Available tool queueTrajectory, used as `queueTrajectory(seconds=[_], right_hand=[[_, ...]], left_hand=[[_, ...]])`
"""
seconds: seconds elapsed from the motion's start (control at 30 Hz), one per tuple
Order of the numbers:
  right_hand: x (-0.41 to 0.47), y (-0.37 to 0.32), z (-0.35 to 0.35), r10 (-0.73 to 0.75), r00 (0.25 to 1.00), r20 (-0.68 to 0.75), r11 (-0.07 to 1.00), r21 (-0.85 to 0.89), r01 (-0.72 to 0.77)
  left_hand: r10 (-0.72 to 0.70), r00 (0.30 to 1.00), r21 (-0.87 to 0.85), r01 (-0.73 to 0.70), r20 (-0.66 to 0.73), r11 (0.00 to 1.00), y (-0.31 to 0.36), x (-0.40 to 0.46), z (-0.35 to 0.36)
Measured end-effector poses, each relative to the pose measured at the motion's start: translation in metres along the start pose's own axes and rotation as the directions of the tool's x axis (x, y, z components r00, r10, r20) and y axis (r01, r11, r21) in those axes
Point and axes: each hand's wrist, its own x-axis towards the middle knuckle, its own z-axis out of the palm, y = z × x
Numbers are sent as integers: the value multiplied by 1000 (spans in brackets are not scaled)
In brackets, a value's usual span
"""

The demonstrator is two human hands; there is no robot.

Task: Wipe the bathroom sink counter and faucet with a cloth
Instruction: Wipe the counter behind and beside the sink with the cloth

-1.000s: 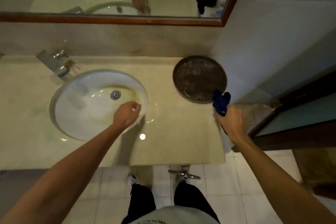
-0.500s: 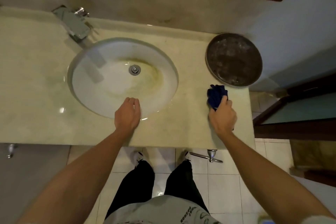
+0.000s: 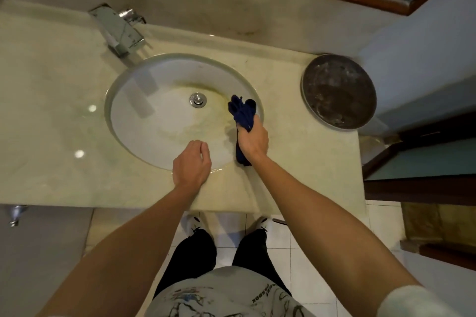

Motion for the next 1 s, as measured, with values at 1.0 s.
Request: queueTrajectory(seconds=[1.0], right_hand=[[-59,194,-171,230,832,-506,945,-87,-314]], left_hand=[[-50,999,161,52,-15,986,6,0,6]])
